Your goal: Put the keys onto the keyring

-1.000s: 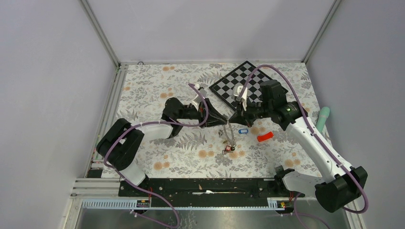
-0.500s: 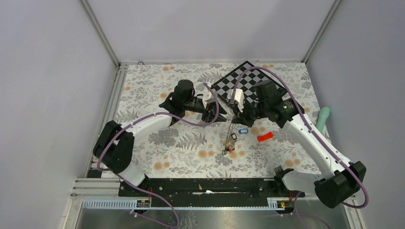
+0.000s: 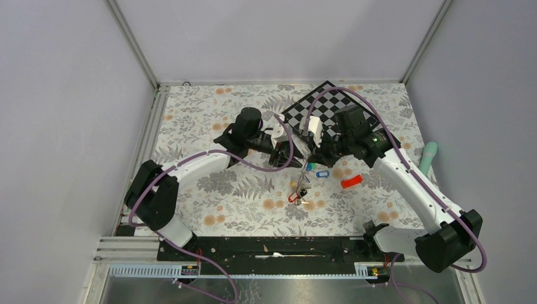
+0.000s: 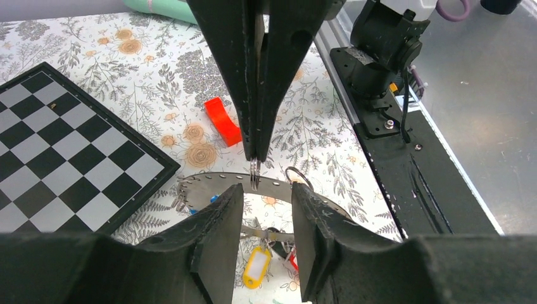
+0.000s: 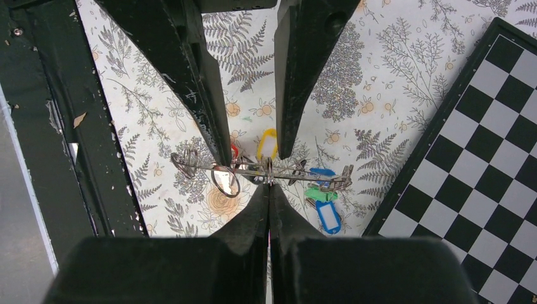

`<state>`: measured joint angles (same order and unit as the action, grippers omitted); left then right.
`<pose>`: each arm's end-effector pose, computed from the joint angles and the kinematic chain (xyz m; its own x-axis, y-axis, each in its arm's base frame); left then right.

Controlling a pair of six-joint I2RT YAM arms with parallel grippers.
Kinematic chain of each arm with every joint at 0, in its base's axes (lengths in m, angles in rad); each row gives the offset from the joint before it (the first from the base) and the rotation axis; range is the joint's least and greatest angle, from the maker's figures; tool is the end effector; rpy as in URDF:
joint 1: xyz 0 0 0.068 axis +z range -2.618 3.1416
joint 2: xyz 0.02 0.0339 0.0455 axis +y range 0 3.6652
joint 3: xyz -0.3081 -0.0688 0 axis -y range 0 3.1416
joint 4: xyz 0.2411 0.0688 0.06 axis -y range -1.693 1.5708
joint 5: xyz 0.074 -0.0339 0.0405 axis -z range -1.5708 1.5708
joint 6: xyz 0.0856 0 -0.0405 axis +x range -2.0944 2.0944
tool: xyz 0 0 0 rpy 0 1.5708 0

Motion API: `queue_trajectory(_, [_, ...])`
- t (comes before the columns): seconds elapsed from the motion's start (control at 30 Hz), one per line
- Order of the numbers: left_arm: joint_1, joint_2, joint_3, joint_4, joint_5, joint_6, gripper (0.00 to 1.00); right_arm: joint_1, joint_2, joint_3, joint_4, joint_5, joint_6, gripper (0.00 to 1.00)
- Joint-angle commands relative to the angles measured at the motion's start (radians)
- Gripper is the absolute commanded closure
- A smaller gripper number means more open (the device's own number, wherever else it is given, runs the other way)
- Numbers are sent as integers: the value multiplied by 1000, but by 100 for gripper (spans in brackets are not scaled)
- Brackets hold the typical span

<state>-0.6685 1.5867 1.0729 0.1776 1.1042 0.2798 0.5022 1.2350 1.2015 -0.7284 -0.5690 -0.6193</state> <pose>0.2434 -0.2897 0.3182 0.0109 0.1497 -0.9887 0.9754 -0.2194 -0.0225 0.2120 0.1690 0.3554 -0.0590 -0.5903 -0.8050 -0.9597 0.2556 -0.1171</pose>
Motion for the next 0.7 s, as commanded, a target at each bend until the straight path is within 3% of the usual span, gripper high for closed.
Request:
queue_trajectory(0.0, [-3,10,22,140,46,-94,62,9,-11,18,27,-26,20,100])
queue_trajectory(0.67, [-24,38,29,173,24,-134,78,9,-26,-2,30,-37,19,100])
